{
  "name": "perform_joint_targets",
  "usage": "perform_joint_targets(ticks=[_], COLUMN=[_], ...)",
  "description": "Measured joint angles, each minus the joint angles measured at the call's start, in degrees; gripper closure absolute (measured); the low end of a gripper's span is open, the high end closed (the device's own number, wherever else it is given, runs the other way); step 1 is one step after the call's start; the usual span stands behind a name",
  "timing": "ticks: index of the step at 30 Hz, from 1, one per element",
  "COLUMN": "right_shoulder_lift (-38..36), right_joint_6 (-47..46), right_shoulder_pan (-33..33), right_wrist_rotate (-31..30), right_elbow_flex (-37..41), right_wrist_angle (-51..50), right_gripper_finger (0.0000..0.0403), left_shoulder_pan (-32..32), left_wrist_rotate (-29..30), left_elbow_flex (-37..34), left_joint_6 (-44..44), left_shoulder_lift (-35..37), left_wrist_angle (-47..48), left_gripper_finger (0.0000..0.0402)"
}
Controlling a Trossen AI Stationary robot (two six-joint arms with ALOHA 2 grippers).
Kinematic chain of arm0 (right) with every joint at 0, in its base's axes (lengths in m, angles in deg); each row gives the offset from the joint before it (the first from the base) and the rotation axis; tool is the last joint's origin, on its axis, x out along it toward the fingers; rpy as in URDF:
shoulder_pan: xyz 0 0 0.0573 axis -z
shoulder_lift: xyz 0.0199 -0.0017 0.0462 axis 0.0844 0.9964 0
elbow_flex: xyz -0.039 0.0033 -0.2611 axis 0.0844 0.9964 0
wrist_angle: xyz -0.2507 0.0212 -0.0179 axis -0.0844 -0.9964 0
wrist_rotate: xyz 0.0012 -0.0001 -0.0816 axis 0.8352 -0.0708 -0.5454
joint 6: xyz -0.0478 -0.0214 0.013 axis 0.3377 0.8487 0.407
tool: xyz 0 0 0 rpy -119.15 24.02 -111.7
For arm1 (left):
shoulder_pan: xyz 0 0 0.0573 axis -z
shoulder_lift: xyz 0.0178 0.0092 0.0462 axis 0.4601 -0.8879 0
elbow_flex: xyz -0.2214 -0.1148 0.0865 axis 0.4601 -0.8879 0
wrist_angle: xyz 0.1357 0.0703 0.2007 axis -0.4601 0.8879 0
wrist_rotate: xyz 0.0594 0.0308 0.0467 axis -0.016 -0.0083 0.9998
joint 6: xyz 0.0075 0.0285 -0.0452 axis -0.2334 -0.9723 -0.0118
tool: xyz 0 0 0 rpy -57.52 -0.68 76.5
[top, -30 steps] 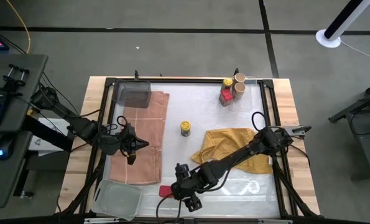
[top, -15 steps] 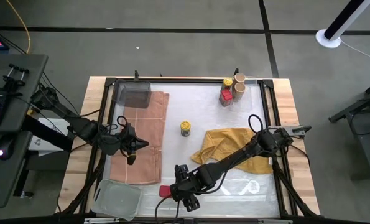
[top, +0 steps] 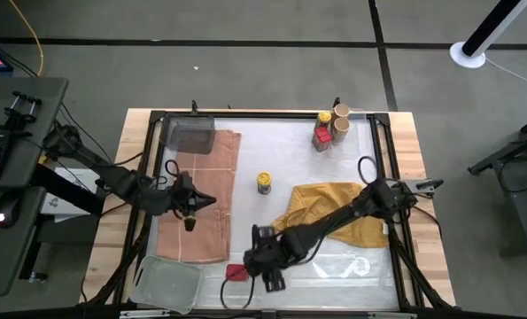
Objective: Sort spices by type
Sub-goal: Put the gold seasoning bottle into the transparent bin
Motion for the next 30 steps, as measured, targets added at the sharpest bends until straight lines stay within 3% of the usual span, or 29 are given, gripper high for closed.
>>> perform_joint_targets(ticks=[2,5,7,13,16,21,25,30], right_shoulder_lift=[-2.5,-6.5,-9.1,-18.6,-26.4,-42.9,-54.1,-63.6], right_joint_6=[-1.1,-0.9,0.0,2.1,1.5,-3.0,-8.1,-12.2], right_shoulder_pan=[1.3,3.7,5.5,12.5,17.5,27.7,36.4,48.3], right_wrist_rotate=[-0.8,-1.4,-3.2,-11.2,-14.3,-16.3,-18.7,-21.8], right_elbow_flex=[0.0,0.0,0.0,1.7,8.7,27.1,39.4,47.9], right_wrist_angle=[-5.0,-11.3,-15.8,-25.6,-25.2,-18.3,-15.3,-13.4], right_gripper_finger=[0.0132,0.0132,0.0132,0.0132,0.0132,0.0132,0.0132,0.0132], left_shoulder_pan=[-2.8,-9.5,-14.5,-28.2,-33.8,-39.8,-42.2,-43.9], left_wrist_rotate=[-1.0,-9.0,-14.4,-23.3,-28.7,-36.5,-37.4,-37.4], left_elbow_flex=[0.9,4.2,7.2,14.9,15.9,15.9,15.9,15.9], left_joint_6=[-2.9,-8.1,-11.8,-21.5,-22.6,-22.6,-22.6,-16.6], left_shoulder_lift=[0.0,-0.1,-0.6,-3.9,-6.4,-11.8,-16.9,-22.6], left_wrist_angle=[-4.7,-10.3,-10.9,-11.0,-12.1,-12.7,-12.8,-16.2], left_gripper_finger=[0.0401,0.0401,0.0401,0.0401,0.0401,0.0401,0.0401,0.0401])
